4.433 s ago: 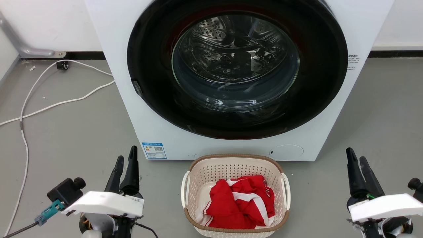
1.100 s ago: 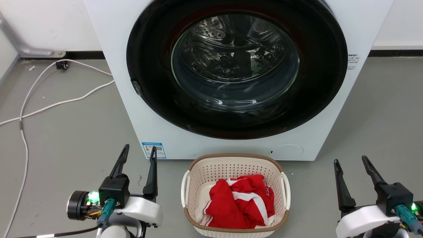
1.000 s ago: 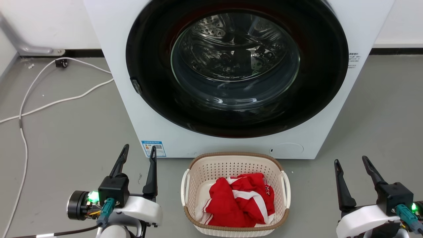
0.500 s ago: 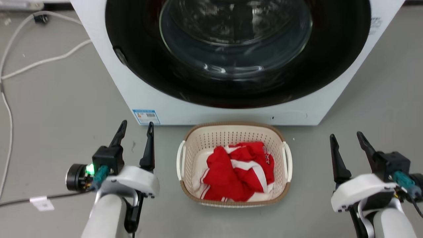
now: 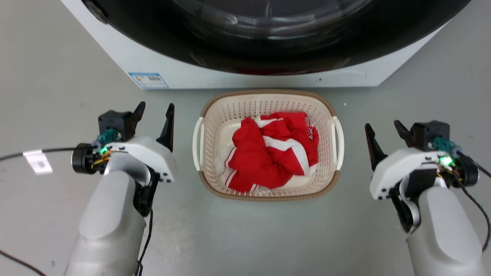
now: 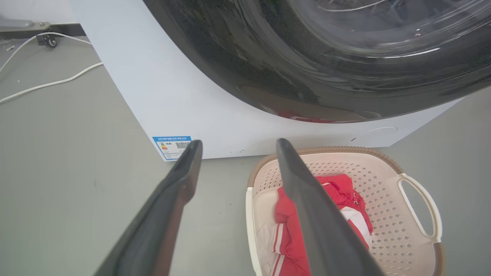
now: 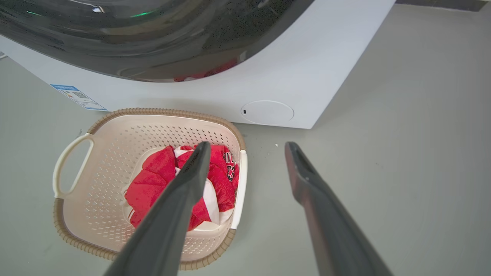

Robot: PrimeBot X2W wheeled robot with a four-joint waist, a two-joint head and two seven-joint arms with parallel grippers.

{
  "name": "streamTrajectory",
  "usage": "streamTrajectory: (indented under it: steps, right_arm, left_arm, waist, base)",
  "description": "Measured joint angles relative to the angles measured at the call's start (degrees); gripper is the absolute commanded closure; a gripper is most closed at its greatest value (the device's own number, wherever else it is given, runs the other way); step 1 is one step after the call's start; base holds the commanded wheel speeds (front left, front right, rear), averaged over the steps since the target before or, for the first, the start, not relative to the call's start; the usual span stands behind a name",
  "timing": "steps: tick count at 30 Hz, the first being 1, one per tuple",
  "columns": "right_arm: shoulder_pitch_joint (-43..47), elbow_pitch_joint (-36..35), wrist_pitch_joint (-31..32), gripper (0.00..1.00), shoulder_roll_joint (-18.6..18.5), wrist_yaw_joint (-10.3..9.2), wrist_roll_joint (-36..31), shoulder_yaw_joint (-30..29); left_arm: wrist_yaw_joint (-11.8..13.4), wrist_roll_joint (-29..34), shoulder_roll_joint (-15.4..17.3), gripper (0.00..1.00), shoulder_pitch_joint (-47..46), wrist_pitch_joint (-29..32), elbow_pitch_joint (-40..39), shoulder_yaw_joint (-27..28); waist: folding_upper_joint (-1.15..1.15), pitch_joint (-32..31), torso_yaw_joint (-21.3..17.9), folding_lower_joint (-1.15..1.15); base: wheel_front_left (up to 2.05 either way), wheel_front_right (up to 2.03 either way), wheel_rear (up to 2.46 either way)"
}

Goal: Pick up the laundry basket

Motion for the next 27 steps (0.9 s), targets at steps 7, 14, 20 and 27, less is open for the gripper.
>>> streamTrajectory:
  steps: [7, 14, 20, 27]
  right_arm:
    - [-8.2, 10.0, 4.1, 0.0, 0.0, 0.0, 1.5, 2.1]
    - [-15.8, 19.5, 6.0, 0.0, 0.1, 0.0, 3.7, 5.4]
    - [-22.6, 27.2, 8.3, 0.0, 0.0, 0.0, 5.3, 7.6]
    - [-29.7, 35.1, 10.9, 0.0, 0.0, 0.0, 6.0, 9.8]
  left_arm:
    - [-0.9, -4.1, 0.7, 0.0, -7.8, 4.0, 9.5, -2.9]
    - [-1.0, -12.2, 2.4, 0.0, -13.7, 10.6, 14.9, -11.2]
    - [-1.0, -19.3, 5.0, 0.0, -17.8, 16.8, 16.1, -18.4]
    - [-1.0, -26.1, 7.7, 0.0, -21.7, 22.1, 17.2, -24.7]
  waist:
    - [0.0, 5.7, -0.8, 0.0]
    - [0.0, 10.2, -1.5, 0.0]
    - [0.0, 14.0, -2.2, 0.0]
    - [0.0, 18.1, -2.3, 0.0]
  base:
    - [0.0, 0.0, 0.0]
    - [0.0, 0.0, 0.0]
    - [0.0, 0.0, 0.0]
    - [0.0, 0.0, 0.0]
